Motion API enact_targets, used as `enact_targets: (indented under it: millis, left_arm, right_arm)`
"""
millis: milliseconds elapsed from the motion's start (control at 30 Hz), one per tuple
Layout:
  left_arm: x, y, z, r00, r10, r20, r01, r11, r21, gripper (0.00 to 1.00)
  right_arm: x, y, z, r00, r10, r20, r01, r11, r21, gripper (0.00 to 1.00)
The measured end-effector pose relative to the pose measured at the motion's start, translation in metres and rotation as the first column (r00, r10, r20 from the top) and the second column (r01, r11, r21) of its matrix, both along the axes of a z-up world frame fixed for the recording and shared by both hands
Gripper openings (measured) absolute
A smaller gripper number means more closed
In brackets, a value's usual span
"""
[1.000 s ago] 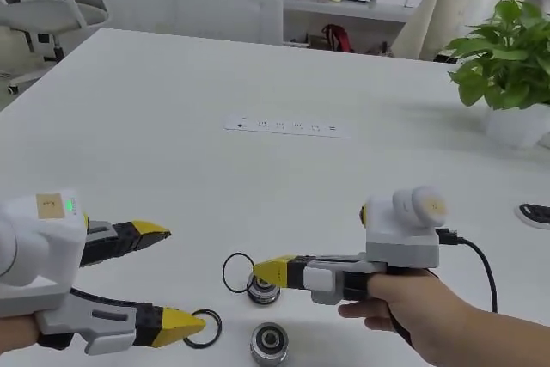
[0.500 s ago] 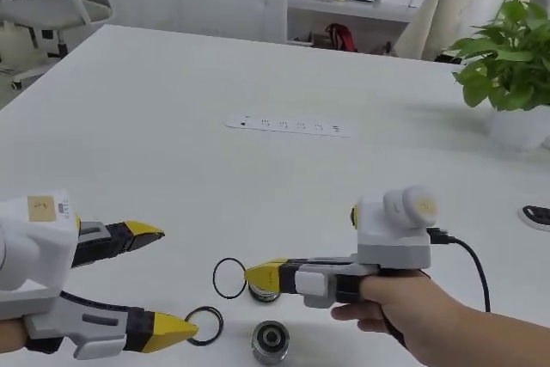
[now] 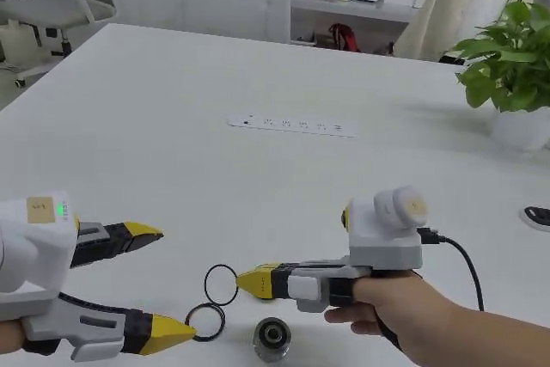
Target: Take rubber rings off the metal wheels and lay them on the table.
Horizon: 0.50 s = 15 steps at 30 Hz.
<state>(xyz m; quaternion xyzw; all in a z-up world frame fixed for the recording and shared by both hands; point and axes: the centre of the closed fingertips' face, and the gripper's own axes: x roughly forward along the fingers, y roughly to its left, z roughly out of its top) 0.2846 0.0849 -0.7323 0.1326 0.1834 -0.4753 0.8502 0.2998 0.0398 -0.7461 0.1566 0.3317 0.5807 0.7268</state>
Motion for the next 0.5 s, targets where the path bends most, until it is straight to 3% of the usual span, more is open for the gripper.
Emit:
enact_targets:
  millis: [500]
  left_arm:
    - [-0.0026, 0.0038, -0.0004, 1.0, -0.004, 0.009, 0.004, 1.0, 0.014, 0.76]
  right_arm:
    - [-0.0076, 0.0093, -0.0039, 0.999, 0.03, -0.021, -0.031, 1.0, -0.002, 0.0]
